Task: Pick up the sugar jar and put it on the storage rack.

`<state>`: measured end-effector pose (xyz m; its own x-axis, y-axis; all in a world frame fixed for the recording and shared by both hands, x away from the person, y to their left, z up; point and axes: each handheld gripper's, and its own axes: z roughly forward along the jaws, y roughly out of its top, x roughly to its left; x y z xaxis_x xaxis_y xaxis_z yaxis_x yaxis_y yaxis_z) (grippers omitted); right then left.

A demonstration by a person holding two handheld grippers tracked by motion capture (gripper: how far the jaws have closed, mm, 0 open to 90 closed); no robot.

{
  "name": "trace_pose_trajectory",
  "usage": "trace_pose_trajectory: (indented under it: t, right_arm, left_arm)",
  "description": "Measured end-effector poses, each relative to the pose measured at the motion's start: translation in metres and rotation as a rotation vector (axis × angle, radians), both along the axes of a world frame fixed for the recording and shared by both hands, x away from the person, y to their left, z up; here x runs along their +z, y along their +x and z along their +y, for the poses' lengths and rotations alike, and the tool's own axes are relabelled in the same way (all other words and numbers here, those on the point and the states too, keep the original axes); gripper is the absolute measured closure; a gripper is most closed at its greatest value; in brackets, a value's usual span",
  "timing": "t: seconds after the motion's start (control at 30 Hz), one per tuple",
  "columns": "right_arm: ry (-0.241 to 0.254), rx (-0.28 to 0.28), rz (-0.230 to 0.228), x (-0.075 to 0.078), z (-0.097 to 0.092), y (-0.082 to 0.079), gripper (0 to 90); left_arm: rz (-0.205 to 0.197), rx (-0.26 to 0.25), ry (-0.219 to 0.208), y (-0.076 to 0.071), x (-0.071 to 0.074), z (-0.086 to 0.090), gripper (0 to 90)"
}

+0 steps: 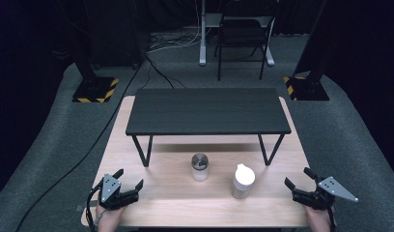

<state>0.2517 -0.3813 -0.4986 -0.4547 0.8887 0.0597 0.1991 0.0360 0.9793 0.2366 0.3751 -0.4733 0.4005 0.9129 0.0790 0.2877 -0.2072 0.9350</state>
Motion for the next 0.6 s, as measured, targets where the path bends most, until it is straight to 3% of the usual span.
trace_pose_trajectory:
  t: [0.37, 0.6]
  right_arm:
    - [-0.027, 0.002, 0.02, 0.0017, 0.0018, 0.0025, 6.4]
    - [-0.031, 0.004, 0.03, 0.0017, 0.0019, 0.0039, 6.5]
  left_arm:
    - [0.006, 0.015, -0.021, 0.0009, -0.0013, 0.0005, 8.8]
    - [0.003, -0.007, -0.032, 0.0018, -0.002, 0.0021, 7.7]
